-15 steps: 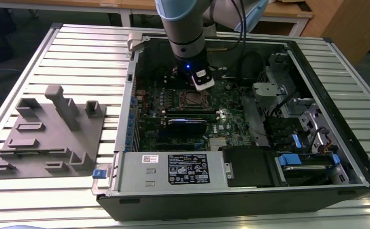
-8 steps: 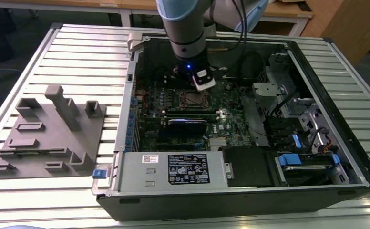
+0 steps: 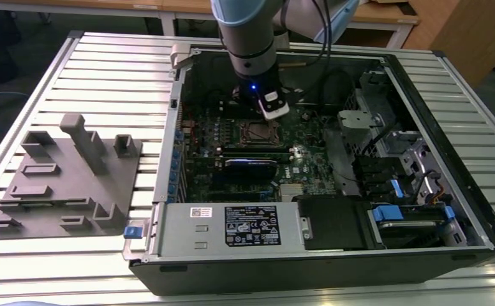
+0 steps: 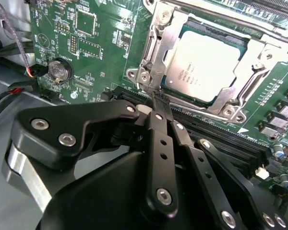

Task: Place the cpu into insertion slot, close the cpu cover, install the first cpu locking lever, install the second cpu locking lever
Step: 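Install the first cpu locking lever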

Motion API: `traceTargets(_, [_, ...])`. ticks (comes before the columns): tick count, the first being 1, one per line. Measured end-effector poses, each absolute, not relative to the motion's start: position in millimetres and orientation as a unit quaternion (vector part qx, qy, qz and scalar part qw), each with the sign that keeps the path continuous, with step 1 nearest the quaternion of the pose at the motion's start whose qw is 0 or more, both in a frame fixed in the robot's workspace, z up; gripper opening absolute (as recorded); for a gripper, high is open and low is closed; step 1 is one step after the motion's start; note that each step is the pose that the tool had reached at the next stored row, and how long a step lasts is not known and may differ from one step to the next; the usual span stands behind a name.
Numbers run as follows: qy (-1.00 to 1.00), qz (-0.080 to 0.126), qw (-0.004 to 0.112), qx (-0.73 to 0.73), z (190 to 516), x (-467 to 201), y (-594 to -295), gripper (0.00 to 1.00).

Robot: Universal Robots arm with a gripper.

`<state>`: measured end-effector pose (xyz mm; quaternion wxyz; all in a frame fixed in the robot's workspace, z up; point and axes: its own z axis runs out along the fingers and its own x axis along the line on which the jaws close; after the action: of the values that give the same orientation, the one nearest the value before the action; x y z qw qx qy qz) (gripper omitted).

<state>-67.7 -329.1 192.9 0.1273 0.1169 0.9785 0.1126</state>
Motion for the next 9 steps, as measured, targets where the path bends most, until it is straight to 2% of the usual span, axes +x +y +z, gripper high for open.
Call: traceTargets(9, [0.978, 0.119, 0.126, 0.118, 190.5, -67.1, -329.0, 0.11])
